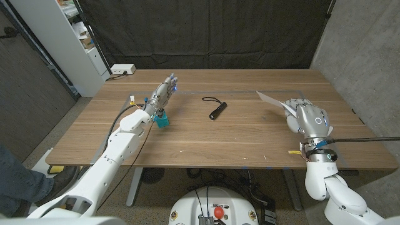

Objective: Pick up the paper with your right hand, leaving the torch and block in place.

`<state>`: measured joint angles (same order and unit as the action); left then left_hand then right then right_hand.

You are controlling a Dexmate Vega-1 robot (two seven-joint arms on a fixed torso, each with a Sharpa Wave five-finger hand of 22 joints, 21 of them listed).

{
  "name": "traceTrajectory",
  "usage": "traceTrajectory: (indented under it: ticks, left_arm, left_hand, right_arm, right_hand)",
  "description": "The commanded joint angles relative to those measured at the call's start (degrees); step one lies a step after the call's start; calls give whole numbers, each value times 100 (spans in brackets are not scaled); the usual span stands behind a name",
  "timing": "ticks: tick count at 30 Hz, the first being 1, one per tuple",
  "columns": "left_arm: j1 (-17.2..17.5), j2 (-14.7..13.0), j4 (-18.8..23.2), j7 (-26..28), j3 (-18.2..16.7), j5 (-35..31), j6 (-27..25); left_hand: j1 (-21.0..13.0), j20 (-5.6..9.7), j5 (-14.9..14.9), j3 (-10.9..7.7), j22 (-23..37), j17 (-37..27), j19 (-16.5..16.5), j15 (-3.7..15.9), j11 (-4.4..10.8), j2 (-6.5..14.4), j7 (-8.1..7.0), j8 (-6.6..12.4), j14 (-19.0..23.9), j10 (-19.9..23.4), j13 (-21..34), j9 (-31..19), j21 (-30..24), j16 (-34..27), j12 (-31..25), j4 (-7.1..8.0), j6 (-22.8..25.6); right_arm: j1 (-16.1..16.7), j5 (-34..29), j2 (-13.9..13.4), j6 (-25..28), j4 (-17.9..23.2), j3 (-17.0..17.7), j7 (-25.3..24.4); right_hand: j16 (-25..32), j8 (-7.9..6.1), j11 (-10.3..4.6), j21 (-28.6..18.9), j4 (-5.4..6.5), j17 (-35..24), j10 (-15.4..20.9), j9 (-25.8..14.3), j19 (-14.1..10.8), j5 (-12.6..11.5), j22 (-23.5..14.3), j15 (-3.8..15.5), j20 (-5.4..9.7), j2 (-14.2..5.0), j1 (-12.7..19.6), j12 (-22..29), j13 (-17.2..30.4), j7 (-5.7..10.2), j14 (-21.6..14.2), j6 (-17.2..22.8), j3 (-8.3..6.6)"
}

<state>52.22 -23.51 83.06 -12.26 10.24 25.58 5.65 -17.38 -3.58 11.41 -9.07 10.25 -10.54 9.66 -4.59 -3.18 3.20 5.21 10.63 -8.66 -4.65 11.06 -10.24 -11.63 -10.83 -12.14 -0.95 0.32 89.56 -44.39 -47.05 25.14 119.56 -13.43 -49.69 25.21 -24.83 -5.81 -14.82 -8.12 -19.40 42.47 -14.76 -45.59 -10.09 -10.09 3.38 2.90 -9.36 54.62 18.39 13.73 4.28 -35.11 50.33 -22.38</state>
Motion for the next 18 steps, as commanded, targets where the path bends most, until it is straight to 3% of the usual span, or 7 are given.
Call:
traceTrajectory:
  ticks: [1, 18]
  left_arm:
    - [54, -31, 106, 32, 5, -13, -37]
    - [143, -47, 270, 145, 4, -27, -96]
  left_hand:
    - [37, -26, -13, 1, 27, -7, 341, 1, 35, 12, 3, 40, 6, -10, 22, -15, 10, -14, -13, -8, 31]
    - [42, -27, -13, 4, 27, -7, 343, -1, 43, 18, 10, 37, 8, -9, 22, -15, 10, -13, -13, -13, 31]
  right_arm:
    - [-66, 110, 44, -521, 19, 177, 4]
    - [-283, 68, 43, -1016, -4, 329, 218]
  right_hand:
    - [-13, -48, -27, 27, 30, -8, 33, -29, 16, -6, 3, 357, -13, 5, 60, -21, 21, -18, -17, 53, -3]
    - [-37, -66, -37, 59, 27, -17, 47, -20, 12, -10, 8, 371, -42, 14, 90, -47, 26, -19, -32, 65, 4]
